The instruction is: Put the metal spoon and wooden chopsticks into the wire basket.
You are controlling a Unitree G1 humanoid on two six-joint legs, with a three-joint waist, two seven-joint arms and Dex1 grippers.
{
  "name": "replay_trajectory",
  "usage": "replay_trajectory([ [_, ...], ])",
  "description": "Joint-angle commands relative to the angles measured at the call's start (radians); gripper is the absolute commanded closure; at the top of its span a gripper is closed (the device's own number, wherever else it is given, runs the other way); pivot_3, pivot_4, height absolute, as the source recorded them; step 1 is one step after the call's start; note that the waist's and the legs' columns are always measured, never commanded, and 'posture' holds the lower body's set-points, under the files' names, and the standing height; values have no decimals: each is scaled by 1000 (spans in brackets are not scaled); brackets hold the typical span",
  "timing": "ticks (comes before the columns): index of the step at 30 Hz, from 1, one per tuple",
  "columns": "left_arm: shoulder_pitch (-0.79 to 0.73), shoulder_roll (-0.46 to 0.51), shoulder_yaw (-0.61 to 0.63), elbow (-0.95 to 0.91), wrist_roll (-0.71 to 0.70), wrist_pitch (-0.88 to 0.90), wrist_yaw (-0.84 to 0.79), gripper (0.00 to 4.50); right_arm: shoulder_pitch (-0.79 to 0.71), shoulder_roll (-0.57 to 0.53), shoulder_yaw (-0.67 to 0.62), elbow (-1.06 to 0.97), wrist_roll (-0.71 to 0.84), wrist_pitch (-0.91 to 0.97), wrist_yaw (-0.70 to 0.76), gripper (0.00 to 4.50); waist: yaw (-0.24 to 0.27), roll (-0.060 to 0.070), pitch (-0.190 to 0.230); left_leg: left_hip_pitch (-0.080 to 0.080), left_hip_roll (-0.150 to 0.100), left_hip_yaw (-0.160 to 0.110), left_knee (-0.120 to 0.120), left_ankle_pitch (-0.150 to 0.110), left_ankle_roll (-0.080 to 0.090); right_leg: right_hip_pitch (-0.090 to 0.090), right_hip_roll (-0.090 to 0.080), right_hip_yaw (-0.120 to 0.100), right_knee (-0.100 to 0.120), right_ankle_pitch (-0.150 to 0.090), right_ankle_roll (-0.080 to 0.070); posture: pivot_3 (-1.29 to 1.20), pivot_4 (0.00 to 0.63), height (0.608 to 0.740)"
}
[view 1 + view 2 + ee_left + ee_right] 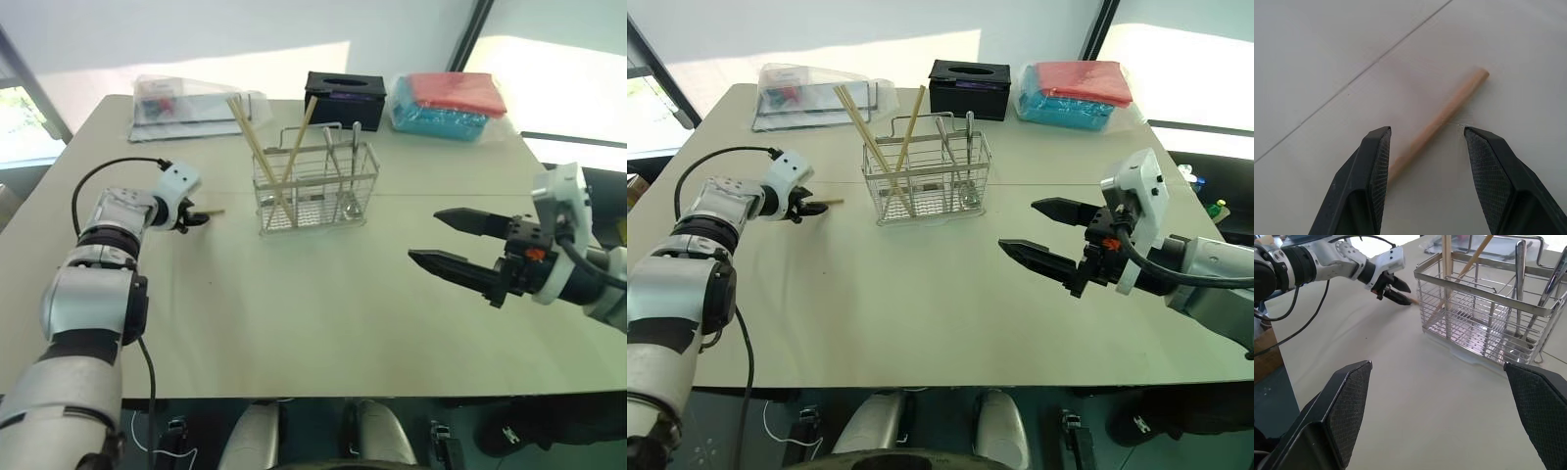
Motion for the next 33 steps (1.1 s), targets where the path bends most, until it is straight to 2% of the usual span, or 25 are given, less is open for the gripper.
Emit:
replay_trajectory([
  [1,7,4,-17,-2,23,2,1,1988,-12,-16,-36,-9,20,-15,-16,0,0,0,0,0,0,0,0,0,0,0,0,0,0,0,0,0,150,667],
  [2,7,4,-15,-2,23,3,0,1988,-14,-15,-33,-7,18,-16,-18,0,0,0,0,0,0,0,0,0,0,0,0,0,0,0,0,0,150,667],
  [4,5,3,-10,-2,22,6,-5,2542,-21,-13,-24,-3,17,-18,-24,0,0,0,0,1,0,0,0,0,0,1,0,0,0,0,0,0,150,667],
  [6,3,3,-11,-3,25,4,-5,3356,-27,-9,-16,0,16,-20,-32,0,0,0,0,1,0,0,0,0,0,1,0,0,0,0,0,0,150,667],
  [8,-1,3,-9,-3,25,3,-6,4430,-33,-4,-9,1,14,-23,-40,0,-1,1,0,1,0,0,0,0,0,1,0,0,0,0,0,0,150,667],
  [21,-18,-2,-12,-8,23,1,-38,4430,-59,9,19,4,0,-33,-55,0,-1,1,0,1,0,0,0,0,0,1,0,0,0,0,0,0,150,667],
  [27,-86,10,73,-34,-75,6,-113,4430,-77,36,76,-4,-58,-64,-38,0,1,-1,0,0,0,0,0,0,0,0,0,0,0,0,0,0,150,667],
  [33,-176,49,237,-106,-256,18,-122,4430,-71,57,116,-14,-116,-100,31,0,-2,-1,1,-2,0,0,0,0,0,-1,1,-1,0,0,0,0,150,667],
])
